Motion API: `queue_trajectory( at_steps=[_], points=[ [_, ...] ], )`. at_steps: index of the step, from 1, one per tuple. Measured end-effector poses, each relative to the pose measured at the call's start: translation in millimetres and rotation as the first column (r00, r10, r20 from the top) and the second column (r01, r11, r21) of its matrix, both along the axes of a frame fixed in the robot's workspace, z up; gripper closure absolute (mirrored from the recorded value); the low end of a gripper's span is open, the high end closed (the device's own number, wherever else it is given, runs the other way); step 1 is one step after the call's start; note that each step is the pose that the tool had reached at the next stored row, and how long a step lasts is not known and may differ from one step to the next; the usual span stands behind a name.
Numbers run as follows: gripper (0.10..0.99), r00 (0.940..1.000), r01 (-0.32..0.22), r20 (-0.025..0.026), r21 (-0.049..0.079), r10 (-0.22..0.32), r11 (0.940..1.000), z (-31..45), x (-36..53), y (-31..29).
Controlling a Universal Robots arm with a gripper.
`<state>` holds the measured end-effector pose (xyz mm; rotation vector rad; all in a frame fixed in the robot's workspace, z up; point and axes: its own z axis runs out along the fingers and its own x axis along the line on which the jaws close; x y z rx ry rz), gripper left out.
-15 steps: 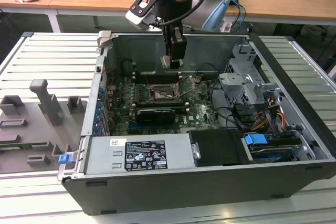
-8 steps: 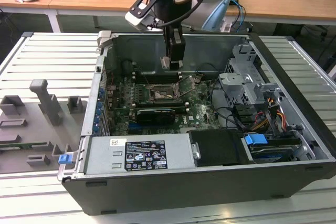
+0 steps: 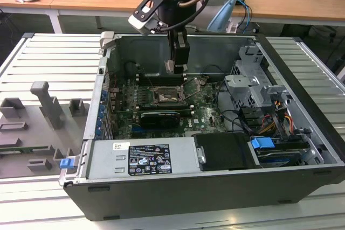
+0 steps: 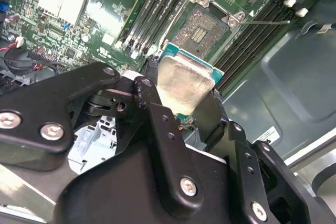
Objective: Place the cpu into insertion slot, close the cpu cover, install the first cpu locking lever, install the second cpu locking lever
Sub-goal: 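Place the cpu into insertion slot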
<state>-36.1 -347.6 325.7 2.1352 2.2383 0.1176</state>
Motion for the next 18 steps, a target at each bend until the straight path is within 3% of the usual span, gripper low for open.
queue_trajectory(
  at_steps=[18],
  points=[
    [0.561, 1.0000, 0.000, 0.0000, -0.002, 0.000, 1.0000, -11.2, 0.0, 0.0]
  ],
)
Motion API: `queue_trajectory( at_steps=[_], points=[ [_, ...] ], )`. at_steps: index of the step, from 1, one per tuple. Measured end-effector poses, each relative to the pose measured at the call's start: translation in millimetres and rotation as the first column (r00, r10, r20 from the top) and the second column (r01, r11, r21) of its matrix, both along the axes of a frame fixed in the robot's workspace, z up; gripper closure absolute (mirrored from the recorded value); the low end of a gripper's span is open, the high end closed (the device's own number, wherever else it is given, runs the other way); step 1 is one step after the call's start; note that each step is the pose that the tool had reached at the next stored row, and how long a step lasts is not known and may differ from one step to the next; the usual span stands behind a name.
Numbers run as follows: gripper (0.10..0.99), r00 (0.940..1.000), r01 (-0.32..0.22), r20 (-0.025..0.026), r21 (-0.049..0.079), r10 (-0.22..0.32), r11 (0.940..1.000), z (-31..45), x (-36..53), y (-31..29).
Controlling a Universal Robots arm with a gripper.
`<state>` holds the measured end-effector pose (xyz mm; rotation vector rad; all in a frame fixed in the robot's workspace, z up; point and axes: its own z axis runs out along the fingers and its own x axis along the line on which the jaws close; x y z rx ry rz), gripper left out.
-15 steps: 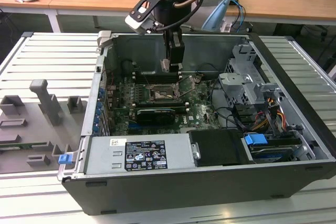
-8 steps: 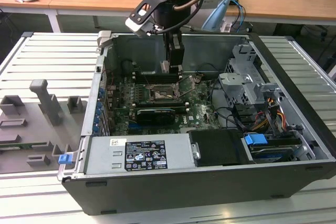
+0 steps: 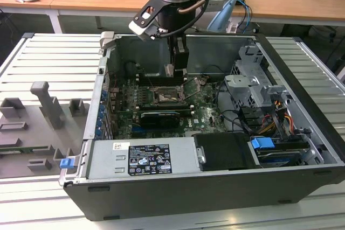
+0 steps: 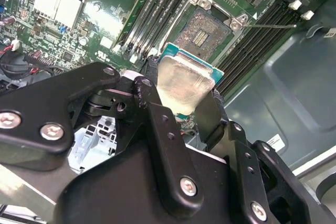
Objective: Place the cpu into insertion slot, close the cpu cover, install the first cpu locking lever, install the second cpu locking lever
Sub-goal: 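Place the cpu into insertion slot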
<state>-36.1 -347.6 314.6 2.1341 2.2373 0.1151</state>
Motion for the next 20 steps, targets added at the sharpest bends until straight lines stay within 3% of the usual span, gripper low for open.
queue_trajectory(
  at_steps=[20],
  points=[
    [0.561, 1.0000, 0.000, 0.0000, 0.000, 0.000, 1.0000, -10.3, 0.0, 0.0]
  ],
)
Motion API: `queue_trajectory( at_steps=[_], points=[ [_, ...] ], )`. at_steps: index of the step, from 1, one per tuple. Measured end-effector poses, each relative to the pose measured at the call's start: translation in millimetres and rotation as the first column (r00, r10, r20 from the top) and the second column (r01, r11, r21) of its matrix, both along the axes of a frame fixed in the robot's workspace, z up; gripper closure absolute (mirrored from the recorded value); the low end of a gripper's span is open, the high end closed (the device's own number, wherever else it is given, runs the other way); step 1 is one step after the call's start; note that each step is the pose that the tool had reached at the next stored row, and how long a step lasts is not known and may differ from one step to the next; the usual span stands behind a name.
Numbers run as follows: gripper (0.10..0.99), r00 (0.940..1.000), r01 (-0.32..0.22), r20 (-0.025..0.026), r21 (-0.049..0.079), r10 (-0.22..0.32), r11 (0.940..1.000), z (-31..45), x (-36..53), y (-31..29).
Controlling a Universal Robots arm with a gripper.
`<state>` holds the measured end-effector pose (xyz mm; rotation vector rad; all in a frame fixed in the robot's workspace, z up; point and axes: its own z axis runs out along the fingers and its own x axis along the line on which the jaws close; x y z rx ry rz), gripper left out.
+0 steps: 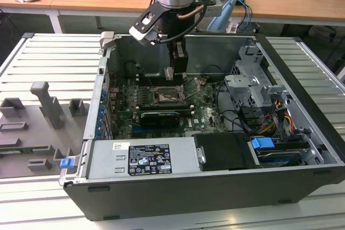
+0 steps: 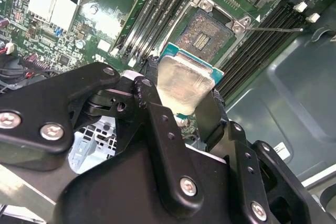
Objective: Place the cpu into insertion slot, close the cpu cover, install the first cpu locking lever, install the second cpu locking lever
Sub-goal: 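Place the cpu into insertion slot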
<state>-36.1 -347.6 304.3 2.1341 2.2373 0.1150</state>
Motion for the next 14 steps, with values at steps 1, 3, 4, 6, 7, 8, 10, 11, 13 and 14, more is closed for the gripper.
queue_trajectory(
  at_steps=[1, 3, 4, 6, 7, 8, 10, 11, 13, 14],
  points=[
    [0.561, 1.0000, 0.000, 0.0000, 0.000, 0.000, 1.0000, -0.5, 0.0, 0.0],
    [0.561, 1.0000, 0.000, 0.0000, 0.000, 0.000, 1.0000, -1.3, 0.0, 0.0],
    [0.561, 1.0000, 0.000, -0.0001, 0.000, 0.000, 1.0000, -1.5, 0.0, 0.0],
    [0.561, 1.0000, 0.000, 0.0000, 0.000, 0.000, 1.0000, -2.1, 0.0, 0.0],
    [0.561, 1.0000, 0.000, 0.0000, 0.000, 0.000, 1.0000, -3.0, 0.0, 0.0],
    [0.561, 1.0000, 0.000, 0.0000, 0.000, 0.000, 1.0000, -3.2, 0.0, 0.0],
    [0.561, 1.0000, 0.000, 0.0000, 0.000, 0.000, 1.0000, -3.7, 0.0, 0.0],
    [0.561, 1.0000, 0.000, 0.0000, 0.000, 0.000, 1.0000, -4.0, 0.0, 0.0],
    [0.561, 1.0000, 0.000, 0.0000, 0.000, 0.000, 1.0000, -4.6, 0.0, 0.0],
    [0.561, 1.0000, 0.000, 0.0000, 0.000, 0.000, 1.0000, -5.0, 0.0, 0.0]
  ],
)
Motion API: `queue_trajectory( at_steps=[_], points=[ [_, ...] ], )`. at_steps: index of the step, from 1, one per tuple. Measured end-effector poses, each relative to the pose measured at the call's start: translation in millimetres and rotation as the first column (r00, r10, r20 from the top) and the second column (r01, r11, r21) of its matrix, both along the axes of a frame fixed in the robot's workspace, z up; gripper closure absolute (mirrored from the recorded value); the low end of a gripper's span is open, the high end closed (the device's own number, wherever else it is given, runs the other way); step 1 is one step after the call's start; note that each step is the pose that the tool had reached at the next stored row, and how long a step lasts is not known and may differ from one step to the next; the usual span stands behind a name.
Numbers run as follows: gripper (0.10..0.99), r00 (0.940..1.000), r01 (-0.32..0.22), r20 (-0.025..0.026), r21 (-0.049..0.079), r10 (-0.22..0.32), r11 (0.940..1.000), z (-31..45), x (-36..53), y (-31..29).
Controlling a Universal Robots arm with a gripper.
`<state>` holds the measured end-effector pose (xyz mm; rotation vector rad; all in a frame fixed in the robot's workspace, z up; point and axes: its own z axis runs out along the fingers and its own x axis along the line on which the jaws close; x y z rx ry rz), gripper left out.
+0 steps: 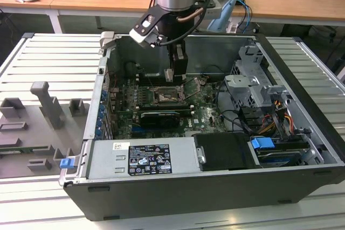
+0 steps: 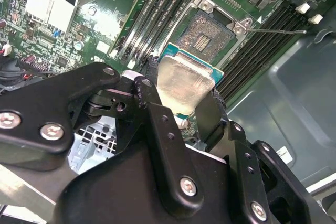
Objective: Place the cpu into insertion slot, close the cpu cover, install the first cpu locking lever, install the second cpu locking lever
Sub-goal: 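Place the cpu into insertion slot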
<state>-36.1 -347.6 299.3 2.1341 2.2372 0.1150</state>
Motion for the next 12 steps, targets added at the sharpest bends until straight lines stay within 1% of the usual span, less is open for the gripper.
queue_trajectory(
  at_steps=[12],
  points=[
    [0.561, 1.0000, 0.000, 0.0000, 0.000, 0.000, 1.0000, -4.7, 0.0, 0.0]
  ],
)
